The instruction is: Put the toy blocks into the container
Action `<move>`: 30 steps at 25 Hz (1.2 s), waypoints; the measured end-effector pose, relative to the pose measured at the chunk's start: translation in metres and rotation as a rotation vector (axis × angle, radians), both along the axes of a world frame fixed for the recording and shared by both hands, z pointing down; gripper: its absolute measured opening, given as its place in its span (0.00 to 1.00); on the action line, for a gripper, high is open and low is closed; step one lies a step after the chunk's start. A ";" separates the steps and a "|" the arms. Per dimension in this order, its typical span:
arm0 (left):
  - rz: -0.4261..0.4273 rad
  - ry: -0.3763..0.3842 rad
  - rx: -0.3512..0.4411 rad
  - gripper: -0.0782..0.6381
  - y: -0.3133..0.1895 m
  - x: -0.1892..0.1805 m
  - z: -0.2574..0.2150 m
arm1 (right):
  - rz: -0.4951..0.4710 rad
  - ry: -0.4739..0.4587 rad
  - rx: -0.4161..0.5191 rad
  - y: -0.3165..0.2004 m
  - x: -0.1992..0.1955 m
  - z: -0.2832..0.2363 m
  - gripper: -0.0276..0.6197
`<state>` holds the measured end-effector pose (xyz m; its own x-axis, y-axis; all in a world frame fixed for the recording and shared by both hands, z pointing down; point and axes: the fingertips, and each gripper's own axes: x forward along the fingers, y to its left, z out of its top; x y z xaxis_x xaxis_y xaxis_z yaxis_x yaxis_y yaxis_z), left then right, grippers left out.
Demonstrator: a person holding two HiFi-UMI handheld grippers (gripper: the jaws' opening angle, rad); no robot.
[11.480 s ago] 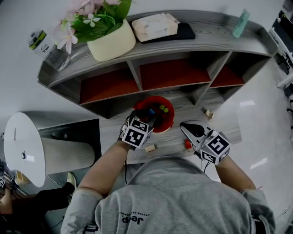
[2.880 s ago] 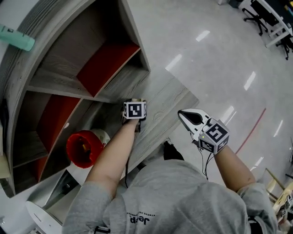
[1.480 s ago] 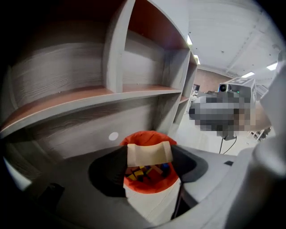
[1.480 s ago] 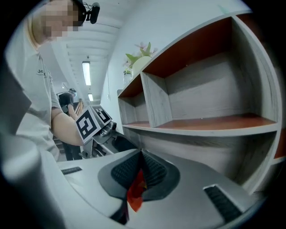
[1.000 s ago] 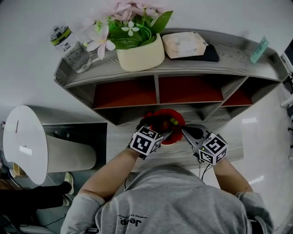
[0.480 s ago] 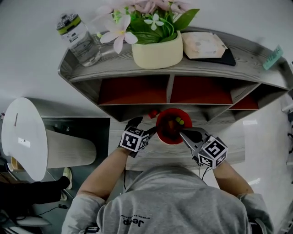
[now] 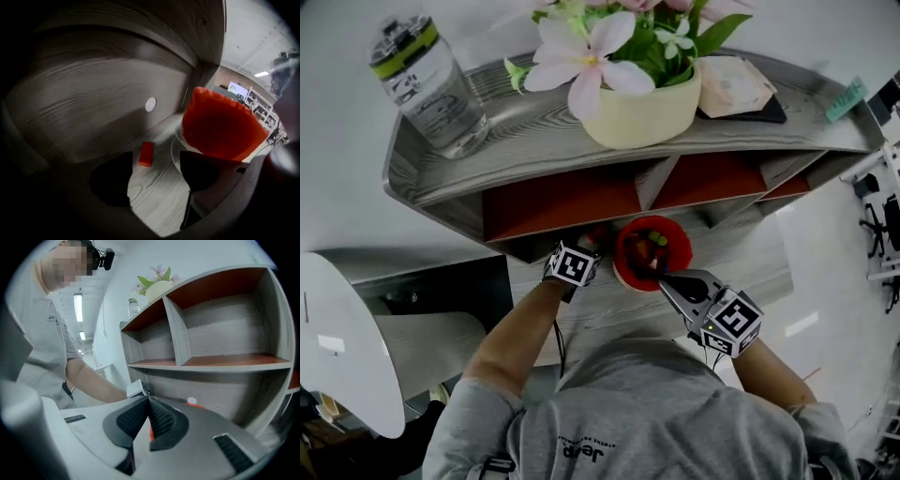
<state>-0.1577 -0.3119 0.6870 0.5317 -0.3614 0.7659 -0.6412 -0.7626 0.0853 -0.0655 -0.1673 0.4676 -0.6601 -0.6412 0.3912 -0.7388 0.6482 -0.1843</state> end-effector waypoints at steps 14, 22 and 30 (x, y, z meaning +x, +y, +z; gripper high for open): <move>0.166 -0.207 -0.051 0.39 -0.017 0.018 0.099 | 0.311 0.056 -0.078 0.049 0.030 0.014 0.08; 0.115 -0.106 -0.083 0.34 -0.011 0.012 0.079 | 0.281 0.081 -0.064 0.038 0.027 0.004 0.08; 0.018 0.031 -0.028 0.34 0.028 -0.011 -0.009 | 0.134 0.016 0.021 0.010 0.017 -0.008 0.08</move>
